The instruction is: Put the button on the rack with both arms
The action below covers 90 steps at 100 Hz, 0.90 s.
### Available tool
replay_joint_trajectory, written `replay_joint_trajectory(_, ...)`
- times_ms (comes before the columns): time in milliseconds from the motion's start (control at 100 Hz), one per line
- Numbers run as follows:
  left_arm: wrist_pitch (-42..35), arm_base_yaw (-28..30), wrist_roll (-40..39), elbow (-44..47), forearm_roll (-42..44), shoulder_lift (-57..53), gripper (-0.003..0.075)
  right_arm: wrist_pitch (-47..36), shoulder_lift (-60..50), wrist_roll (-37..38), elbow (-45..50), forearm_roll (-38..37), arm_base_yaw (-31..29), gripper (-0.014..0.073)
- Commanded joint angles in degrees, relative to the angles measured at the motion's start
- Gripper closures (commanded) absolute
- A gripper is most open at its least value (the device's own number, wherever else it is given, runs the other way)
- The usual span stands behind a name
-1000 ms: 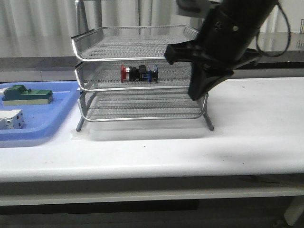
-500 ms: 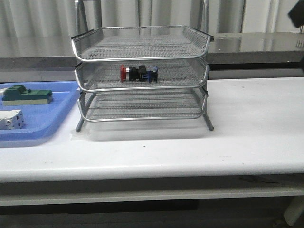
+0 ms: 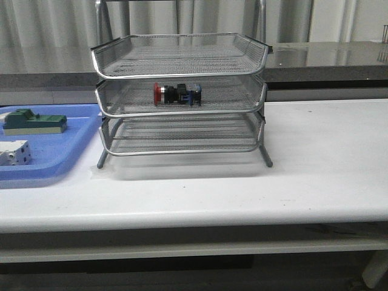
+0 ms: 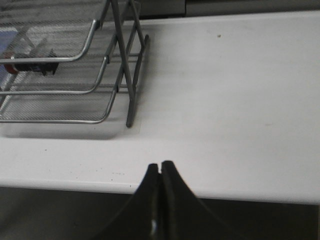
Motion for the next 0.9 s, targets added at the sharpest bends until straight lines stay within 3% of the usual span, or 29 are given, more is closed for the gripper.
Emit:
replay_joint_trajectory(0,-3.99,0.03,-0.11,-1.6,-1.08,0.53,0.0741,-5.08,-4.37,-0.25,-0.13,-1.2,-0.34,0.0661)
replay_joint_trajectory(210,-3.99,0.03,-0.11,-1.6,-1.08,0.53,0.0741,-5.33,-10.79,-0.25,0.59,-1.26,-0.34,0.0662)
replay_joint_trajectory(890,-3.99,0.03,-0.11,-1.6,-1.08,0.53,0.0741,-5.33,-10.89,-0.25,0.59,-1.26,-0.34,0.0662)
